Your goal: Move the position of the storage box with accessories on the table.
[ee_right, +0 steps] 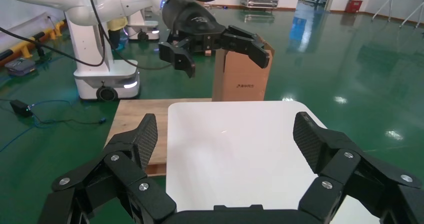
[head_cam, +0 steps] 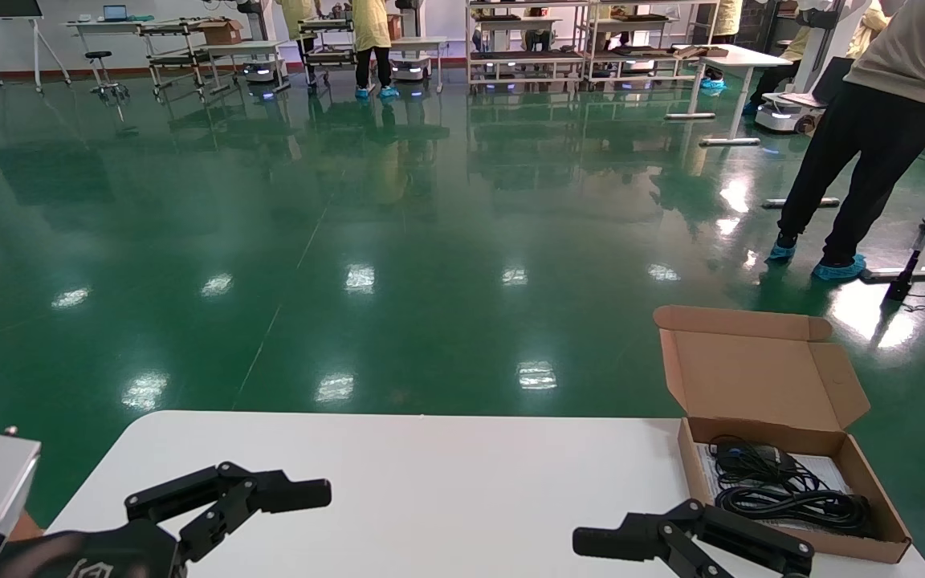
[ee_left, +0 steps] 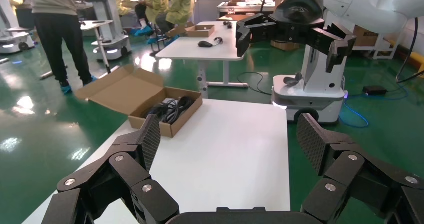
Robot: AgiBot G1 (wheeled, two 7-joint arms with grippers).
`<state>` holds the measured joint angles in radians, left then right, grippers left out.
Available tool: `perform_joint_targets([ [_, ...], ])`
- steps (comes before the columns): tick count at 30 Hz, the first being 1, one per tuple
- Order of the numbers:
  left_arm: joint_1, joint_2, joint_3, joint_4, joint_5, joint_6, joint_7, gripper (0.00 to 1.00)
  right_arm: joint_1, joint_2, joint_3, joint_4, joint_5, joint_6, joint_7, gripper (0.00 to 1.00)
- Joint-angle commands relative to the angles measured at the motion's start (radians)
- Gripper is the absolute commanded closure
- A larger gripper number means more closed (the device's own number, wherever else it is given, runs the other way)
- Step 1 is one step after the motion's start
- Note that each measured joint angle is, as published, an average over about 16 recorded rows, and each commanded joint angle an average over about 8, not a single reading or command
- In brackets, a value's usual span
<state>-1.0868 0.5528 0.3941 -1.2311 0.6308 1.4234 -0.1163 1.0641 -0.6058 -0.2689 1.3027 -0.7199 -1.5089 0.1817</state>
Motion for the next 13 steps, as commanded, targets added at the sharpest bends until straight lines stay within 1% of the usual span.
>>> perform_joint_targets([
  [1,0.000,0.000,0.000,0.000,0.000,0.000,0.000,0.00,0.002,-0.001,-0.002,-0.004,-0.002,0.003,0.001,0.00],
  [13,0.000,0.000,0.000,0.000,0.000,0.000,0.000,0.00,0.007,-0.004,-0.007,-0.013,-0.008,0.010,0.004,0.00],
])
